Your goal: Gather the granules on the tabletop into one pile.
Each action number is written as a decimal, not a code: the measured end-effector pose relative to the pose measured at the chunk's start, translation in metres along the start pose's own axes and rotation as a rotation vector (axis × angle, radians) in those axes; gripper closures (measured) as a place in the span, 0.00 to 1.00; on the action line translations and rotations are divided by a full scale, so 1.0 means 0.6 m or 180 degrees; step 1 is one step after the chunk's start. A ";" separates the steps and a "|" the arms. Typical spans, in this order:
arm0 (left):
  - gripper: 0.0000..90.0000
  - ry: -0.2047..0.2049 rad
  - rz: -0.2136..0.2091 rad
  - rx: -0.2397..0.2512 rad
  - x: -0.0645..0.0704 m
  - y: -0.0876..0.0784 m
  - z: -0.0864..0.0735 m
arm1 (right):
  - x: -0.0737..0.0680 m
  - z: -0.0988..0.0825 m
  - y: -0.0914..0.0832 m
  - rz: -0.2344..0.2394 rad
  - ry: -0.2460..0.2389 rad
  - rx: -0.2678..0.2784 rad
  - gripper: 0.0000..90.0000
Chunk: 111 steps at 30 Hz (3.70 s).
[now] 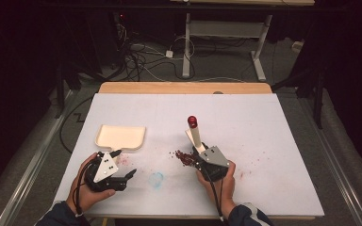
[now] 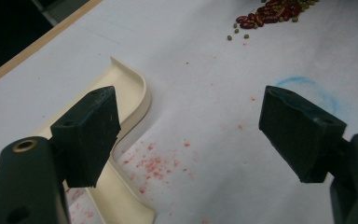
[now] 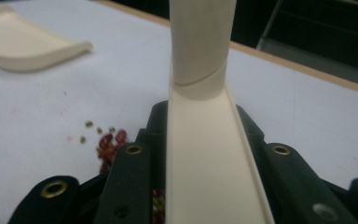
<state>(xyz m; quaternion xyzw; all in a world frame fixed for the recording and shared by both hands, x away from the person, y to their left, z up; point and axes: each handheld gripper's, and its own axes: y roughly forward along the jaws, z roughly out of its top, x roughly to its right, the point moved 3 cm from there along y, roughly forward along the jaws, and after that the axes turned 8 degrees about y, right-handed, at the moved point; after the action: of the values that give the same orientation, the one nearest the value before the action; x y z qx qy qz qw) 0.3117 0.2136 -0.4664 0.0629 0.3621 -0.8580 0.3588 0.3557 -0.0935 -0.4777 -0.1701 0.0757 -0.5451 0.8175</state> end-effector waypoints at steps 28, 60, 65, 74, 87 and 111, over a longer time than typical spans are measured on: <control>0.22 -0.0008 0.0036 0.0001 0.000 -0.005 -0.001 | 0.078 0.057 -0.076 0.0551 -0.0133 0.0164 0.75; 0.22 0.0018 0.0015 -0.0028 0.003 0.000 0.000 | 0.080 -0.018 -0.132 0.0785 -0.0134 -0.0486 0.75; 0.22 0.0019 -0.0004 -0.0029 0.004 0.002 0.001 | 0.075 -0.008 -0.119 0.0744 -0.0197 -0.0413 0.75; 0.22 0.0031 0.0004 -0.0040 0.004 0.001 0.000 | 0.097 0.015 -0.127 0.0724 -0.0120 -0.0225 0.75; 0.23 0.0036 0.0000 -0.0032 0.004 -0.002 -0.001 | 0.124 -0.022 -0.169 0.0973 -0.0080 -0.0557 0.75; 0.23 0.0033 0.0011 -0.0034 0.002 0.000 0.001 | 0.094 0.007 -0.171 0.1601 -0.0146 -0.0207 0.75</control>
<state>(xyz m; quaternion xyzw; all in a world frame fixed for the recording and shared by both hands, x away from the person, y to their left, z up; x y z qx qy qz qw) 0.3109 0.2128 -0.4665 0.0660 0.3684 -0.8551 0.3588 0.2904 -0.1799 -0.4333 -0.1844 0.1146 -0.3179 0.9229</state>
